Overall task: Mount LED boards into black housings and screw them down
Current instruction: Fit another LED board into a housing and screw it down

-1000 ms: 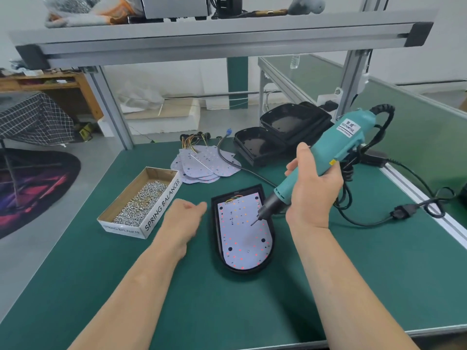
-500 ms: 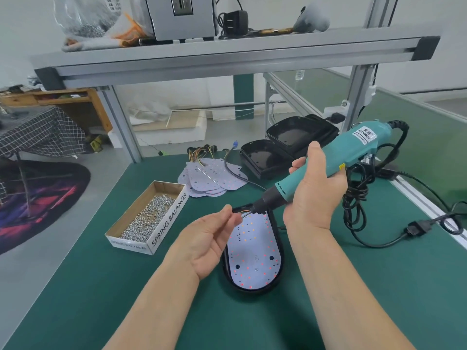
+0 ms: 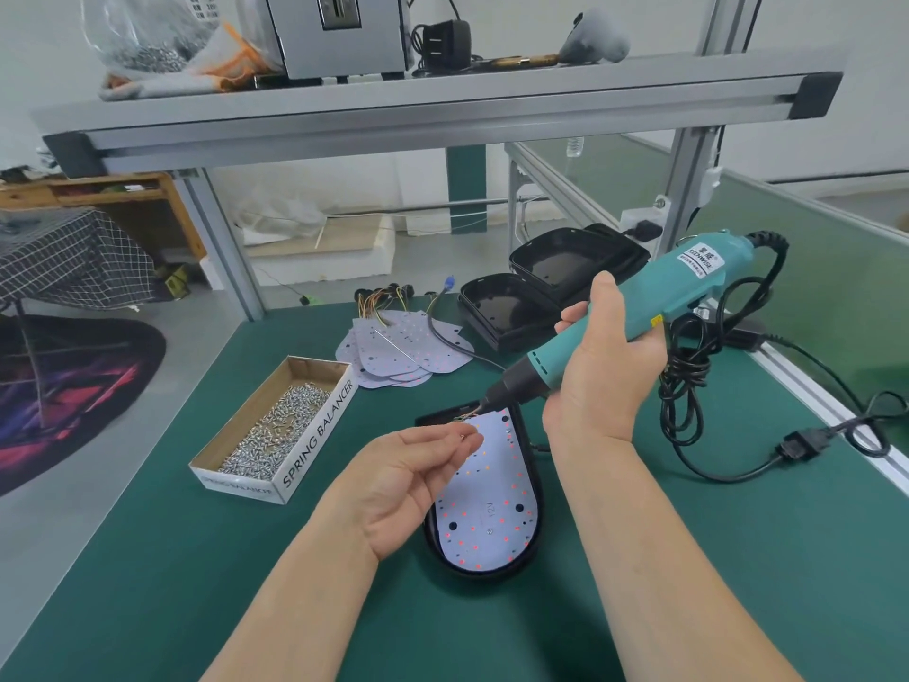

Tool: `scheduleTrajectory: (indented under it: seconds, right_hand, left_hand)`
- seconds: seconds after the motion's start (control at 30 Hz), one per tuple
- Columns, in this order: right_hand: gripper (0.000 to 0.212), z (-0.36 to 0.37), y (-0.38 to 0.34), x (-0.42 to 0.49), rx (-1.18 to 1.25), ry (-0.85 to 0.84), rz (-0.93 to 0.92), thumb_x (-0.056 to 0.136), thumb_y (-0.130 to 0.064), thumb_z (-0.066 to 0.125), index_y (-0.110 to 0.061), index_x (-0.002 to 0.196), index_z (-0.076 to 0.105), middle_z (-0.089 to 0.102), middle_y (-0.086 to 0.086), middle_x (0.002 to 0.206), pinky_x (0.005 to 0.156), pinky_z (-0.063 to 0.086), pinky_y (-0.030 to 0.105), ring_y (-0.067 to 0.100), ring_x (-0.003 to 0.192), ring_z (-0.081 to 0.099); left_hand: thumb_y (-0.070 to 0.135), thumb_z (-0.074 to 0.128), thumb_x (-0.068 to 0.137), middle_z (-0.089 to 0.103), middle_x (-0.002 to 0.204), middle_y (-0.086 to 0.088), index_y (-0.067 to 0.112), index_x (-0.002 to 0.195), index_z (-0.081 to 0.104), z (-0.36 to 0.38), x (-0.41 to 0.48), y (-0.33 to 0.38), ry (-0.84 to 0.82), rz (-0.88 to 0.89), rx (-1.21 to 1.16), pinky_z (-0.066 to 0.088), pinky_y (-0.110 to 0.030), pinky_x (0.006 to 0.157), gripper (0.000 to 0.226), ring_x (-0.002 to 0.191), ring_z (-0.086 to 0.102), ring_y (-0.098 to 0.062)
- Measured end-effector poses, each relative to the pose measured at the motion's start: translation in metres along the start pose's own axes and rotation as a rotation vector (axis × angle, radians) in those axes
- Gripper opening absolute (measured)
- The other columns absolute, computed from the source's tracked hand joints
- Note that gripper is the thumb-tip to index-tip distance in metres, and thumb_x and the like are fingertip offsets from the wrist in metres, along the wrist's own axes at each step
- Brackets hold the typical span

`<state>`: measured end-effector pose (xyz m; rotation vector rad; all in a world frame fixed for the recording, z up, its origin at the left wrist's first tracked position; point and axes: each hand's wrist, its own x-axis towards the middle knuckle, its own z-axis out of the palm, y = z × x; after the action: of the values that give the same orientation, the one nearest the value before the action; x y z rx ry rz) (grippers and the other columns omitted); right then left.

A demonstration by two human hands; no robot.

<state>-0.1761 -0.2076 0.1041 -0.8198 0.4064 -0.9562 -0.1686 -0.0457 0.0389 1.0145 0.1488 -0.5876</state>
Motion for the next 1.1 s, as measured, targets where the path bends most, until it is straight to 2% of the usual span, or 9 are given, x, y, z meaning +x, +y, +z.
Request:
scheduleTrajectory:
  seconds: [0.23,0.37,0.5,0.73,0.9,1.1]
  right_hand:
    - [0.015,-0.002,0.004,-0.003,-0.027,-0.030,-0.023,0.092,-0.021,0.068,-0.016,0.089,0.053,0.059,-0.002,0.058,0.055,0.049,0.023,0.014,0.055,0.056]
    - [0.015,-0.004,0.005,-0.003,-0.030,-0.027,-0.034,0.093,-0.019,0.067,-0.015,0.088,0.053,0.058,-0.003,0.056,0.054,0.049,0.023,0.013,0.052,0.055]
    - [0.016,-0.005,0.007,-0.004,-0.031,-0.027,-0.026,0.093,-0.019,0.067,-0.015,0.088,0.053,0.058,-0.002,0.056,0.053,0.048,0.022,0.013,0.052,0.054]
    - [0.015,-0.004,0.005,-0.001,-0.035,-0.019,-0.029,0.093,-0.020,0.067,-0.015,0.089,0.053,0.058,-0.002,0.057,0.054,0.048,0.022,0.013,0.053,0.055]
    - [0.015,-0.005,0.007,-0.003,-0.049,-0.017,-0.022,0.093,-0.020,0.067,-0.014,0.090,0.053,0.059,-0.001,0.058,0.053,0.049,0.022,0.013,0.053,0.055]
    - [0.015,-0.003,0.008,-0.002,-0.070,0.026,-0.027,0.092,-0.023,0.067,-0.016,0.090,0.053,0.059,-0.002,0.058,0.056,0.049,0.024,0.014,0.054,0.055]
  left_hand:
    - [-0.008,0.065,0.073,0.075,0.091,-0.016,-0.004,0.081,0.079,0.001,0.002,-0.001,-0.028,0.033,0.048,0.057,-0.017,0.066,0.017,0.078,0.074,-0.014]
    - [-0.002,0.068,0.068,0.076,0.095,-0.014,-0.001,0.083,0.081,0.001,0.002,-0.001,-0.064,0.043,0.068,0.057,-0.016,0.071,0.020,0.081,0.073,-0.013]
    - [0.000,0.069,0.066,0.076,0.092,-0.012,0.002,0.080,0.081,0.003,0.001,-0.001,-0.073,0.052,0.089,0.056,-0.016,0.070,0.019,0.080,0.074,-0.012]
    - [0.000,0.071,0.065,0.075,0.096,-0.015,-0.001,0.087,0.080,0.001,0.001,-0.001,-0.091,0.052,0.087,0.057,-0.016,0.076,0.023,0.083,0.072,-0.014]
    - [-0.001,0.071,0.064,0.076,0.090,-0.013,0.001,0.082,0.081,0.002,0.000,-0.002,-0.075,0.082,0.097,0.057,-0.016,0.074,0.021,0.080,0.073,-0.012]
    - [-0.005,0.071,0.083,0.077,0.097,-0.010,0.012,0.088,0.082,0.009,-0.003,-0.017,0.092,0.308,0.310,0.049,-0.031,0.098,0.021,0.094,0.069,-0.017]
